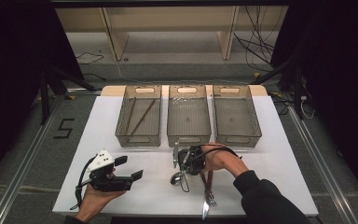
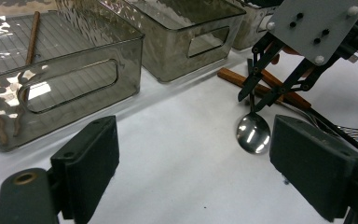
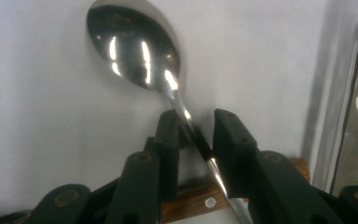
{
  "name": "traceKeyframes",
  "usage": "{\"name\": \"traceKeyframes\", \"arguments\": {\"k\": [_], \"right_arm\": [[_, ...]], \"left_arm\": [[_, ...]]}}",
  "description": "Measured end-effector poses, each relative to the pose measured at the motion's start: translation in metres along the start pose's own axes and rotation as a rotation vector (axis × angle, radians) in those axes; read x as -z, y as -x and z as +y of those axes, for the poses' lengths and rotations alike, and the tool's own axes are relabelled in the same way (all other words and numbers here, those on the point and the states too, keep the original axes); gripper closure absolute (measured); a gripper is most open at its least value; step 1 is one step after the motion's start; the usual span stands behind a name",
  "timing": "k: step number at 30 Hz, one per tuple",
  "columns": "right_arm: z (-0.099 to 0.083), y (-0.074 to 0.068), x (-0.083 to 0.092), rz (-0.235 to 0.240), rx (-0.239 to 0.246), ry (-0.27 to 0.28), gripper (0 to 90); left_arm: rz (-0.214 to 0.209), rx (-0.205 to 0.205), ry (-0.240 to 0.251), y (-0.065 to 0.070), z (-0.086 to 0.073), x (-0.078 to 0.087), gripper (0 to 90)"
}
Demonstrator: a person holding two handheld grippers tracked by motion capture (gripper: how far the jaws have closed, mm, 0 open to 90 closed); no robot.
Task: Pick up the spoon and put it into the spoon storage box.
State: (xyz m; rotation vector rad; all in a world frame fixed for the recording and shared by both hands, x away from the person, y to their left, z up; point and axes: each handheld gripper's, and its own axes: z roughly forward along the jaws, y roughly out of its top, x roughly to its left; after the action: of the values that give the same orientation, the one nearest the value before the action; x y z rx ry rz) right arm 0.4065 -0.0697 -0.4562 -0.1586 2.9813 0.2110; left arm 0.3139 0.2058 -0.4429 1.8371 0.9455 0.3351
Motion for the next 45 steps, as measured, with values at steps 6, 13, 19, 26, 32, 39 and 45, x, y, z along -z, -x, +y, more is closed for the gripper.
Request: {"name": "traceKeyframes", "arguments": {"k": [6,13,19,26,32,39,45], "right_arm": [[0.001,-0.001,-0.001,-0.026,0.038,0.017,82.1],[0.003,-0.004,0.002,-0.042,0.057,0.017,88.6],[0.002,-0.002,0.003,-0.059,0.051,0.022,90.0],[0.000,-0.001,0.011,-0.084,0.009,0.046,90.0],[-0.008,0.006,0.027,-0.112,-0.075,0.117,90.0],[-0.016,0.014,0.044,-0.127,-0.205,0.220,90.0],[-0.021,0.026,0.056,-0.143,-0.318,0.299,90.0]], "left_arm": [[-0.007,-0.002,-0.010,0.001,-0.001,-0.002,15.3],[-0.007,-0.003,-0.009,0.002,-0.001,-0.002,15.3],[-0.006,-0.003,-0.005,0.001,-0.001,-0.001,15.3],[-0.002,0.004,0.005,0.000,0.000,0.000,15.4],[-0.002,0.020,0.017,-0.002,-0.001,0.000,15.4],[0.008,0.020,0.043,-0.003,-0.001,0.002,15.4],[0.024,0.028,0.056,-0.005,-0.001,0.004,15.4]]}}
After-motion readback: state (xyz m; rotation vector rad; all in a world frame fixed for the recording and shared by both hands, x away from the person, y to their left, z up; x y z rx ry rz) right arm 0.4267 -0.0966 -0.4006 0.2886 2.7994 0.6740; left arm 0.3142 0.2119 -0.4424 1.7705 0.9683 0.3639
